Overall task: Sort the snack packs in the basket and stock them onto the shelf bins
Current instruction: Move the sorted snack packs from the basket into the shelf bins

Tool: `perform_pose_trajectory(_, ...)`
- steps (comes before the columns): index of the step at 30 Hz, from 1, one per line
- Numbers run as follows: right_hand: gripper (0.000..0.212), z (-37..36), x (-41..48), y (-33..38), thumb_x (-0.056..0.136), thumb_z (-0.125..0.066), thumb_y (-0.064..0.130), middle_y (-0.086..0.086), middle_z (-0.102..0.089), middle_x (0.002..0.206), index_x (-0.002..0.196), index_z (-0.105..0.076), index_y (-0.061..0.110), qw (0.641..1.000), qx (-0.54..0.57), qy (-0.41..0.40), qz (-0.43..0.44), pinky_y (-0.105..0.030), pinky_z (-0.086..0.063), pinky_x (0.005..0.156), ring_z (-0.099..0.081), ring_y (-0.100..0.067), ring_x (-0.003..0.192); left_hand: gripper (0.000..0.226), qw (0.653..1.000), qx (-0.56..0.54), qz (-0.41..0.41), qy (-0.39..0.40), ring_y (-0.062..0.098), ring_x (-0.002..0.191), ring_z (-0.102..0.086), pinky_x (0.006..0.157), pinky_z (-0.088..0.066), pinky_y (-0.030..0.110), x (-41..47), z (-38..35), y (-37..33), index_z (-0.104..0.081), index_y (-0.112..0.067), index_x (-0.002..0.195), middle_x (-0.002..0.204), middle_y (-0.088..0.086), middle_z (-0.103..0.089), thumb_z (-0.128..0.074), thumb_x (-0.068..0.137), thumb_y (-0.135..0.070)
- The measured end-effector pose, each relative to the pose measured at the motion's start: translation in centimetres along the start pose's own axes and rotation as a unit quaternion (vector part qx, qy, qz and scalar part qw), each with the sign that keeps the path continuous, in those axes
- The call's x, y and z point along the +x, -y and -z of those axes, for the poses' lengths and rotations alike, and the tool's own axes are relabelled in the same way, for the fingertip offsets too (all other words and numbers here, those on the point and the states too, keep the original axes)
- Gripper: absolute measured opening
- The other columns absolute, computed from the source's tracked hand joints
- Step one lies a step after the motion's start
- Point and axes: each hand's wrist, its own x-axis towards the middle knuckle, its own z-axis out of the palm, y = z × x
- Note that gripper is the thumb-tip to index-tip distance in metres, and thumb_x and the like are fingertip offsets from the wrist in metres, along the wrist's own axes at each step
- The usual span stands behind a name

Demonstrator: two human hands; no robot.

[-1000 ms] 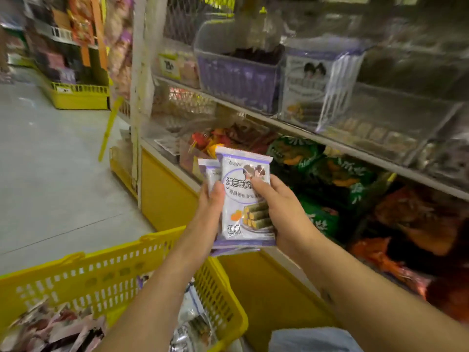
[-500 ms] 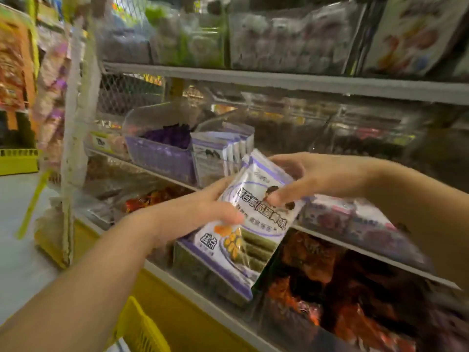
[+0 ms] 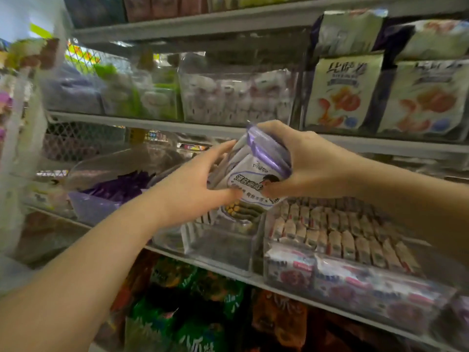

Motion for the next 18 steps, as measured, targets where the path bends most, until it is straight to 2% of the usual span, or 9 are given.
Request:
perform_pose_trajectory(1,0.078,-0.5,0.2,-0.1,0.067,-0.075,0.044,0.017,-0.059,0.107,0.133,-0.034,0.034,0.998,-0.056,-0.037,0.013,-0.024,-0.054,0.073,-0.06,-0.003,0.089,0.065,0.999,0.024,-0.023,-0.034,-0.032,0.097,-0.043,0.069,-0.035,-0.007,0.3,-0.1,0.3,-0.033,-0.064,0.125,0.107,-0.049,-0.045,-0.074,0.078,-0.044)
perform_pose_trajectory(3,0.082,-1.9,0.7,-0.5,0.07,-0.07,0.047,0.004,-0.057,0.115,0.138,-0.028,0.03,0.982,-0.165,-0.088,0.029,-0.038,-0.054,0.074,-0.059,-0.017,0.093,0.057,0.99,0.104,-0.044,-0.086,-0.021,0.099,-0.05,0.079,-0.04,0.001,0.5,-0.4,1.7,-0.038,-0.06,0.123,0.109,-0.038,-0.051,-0.072,0.079,-0.046)
perform_pose_trajectory(5,0.081,-3.4,1.4,-1.1,0.072,-0.065,0.048,-0.001,-0.054,0.121,0.14,-0.026,0.028,0.964,-0.248,-0.094,0.035,-0.038,-0.052,0.072,-0.057,-0.026,0.1,0.057,0.972,0.211,-0.013,-0.107,0.001,0.113,-0.053,0.096,-0.046,0.029,0.3,-0.6,4.1,-0.042,-0.043,0.135,0.124,-0.018,-0.053,-0.065,0.084,-0.049)
perform_pose_trajectory(7,0.08,-5.0,2.4,-1.8,0.074,-0.064,0.046,-0.004,-0.052,0.122,0.141,-0.024,0.027,0.951,-0.299,-0.07,0.023,-0.034,-0.044,0.066,-0.056,-0.029,0.103,0.054,0.955,0.272,0.031,-0.113,0.015,0.121,-0.05,0.101,-0.042,0.041,-0.5,-0.6,6.6,-0.044,-0.033,0.139,0.133,-0.008,-0.052,-0.058,0.088,-0.047)
perform_pose_trajectory(10,0.074,-7.3,4.4,-2.8,0.075,-0.065,0.039,-0.008,-0.054,0.114,0.137,-0.027,0.024,0.934,-0.355,-0.041,-0.009,-0.033,-0.033,0.059,-0.058,-0.032,0.096,0.047,0.955,0.262,0.039,-0.134,0.016,0.118,-0.051,0.102,-0.04,0.044,-1.3,-0.5,8.9,-0.049,-0.029,0.135,0.129,-0.007,-0.056,-0.058,0.09,-0.04)
perform_pose_trajectory(14,0.072,-9.4,7.6,-4.7,0.075,-0.067,0.037,-0.013,-0.056,0.117,0.136,-0.032,0.02,0.923,-0.379,0.009,-0.069,-0.034,-0.035,0.064,-0.058,-0.034,0.099,0.039,0.95,0.265,0.024,-0.163,0.01,0.115,-0.053,0.107,-0.034,0.05,-1.5,0.2,10.5,-0.054,-0.031,0.129,0.12,-0.013,-0.059,-0.056,0.091,-0.039)
perform_pose_trajectory(18,0.072,-11.1,11.2,-6.5,0.073,-0.069,0.04,-0.01,-0.06,0.119,0.134,-0.038,0.018,0.924,-0.348,0.056,-0.145,-0.033,-0.039,0.069,-0.059,-0.031,0.104,0.036,0.948,0.266,0.001,-0.172,0.005,0.115,-0.049,0.115,-0.02,0.044,-2.1,0.7,11.8,-0.057,-0.033,0.122,0.114,-0.019,-0.057,-0.045,0.093,-0.051)
